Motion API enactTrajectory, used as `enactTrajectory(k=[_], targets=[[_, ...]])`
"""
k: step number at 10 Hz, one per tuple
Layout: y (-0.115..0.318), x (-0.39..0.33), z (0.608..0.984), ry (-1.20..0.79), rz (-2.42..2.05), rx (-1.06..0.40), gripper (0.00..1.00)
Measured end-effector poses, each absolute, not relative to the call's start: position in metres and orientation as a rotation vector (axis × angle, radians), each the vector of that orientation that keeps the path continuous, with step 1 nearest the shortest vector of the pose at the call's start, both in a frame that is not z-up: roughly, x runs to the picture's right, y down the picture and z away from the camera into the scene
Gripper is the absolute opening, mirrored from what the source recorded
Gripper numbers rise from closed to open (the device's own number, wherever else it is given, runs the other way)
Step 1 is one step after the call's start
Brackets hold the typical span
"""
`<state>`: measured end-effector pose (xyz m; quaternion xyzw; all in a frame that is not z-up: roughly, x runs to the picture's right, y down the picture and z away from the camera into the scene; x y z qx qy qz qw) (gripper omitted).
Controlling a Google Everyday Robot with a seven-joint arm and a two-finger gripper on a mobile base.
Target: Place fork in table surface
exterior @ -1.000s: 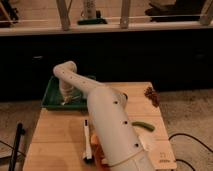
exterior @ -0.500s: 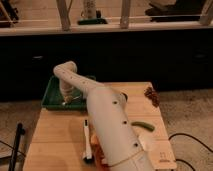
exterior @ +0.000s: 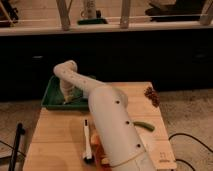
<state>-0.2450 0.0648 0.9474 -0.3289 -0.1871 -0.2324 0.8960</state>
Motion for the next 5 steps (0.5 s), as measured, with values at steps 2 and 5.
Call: enactTrajectory(k=[2, 5], targets=[[0.038, -0.252, 0.918, -0.407, -0.511, -0.623, 0.03], [0.017, -0.254, 0.895, -0.422, -0.541, -0.563, 0.03]])
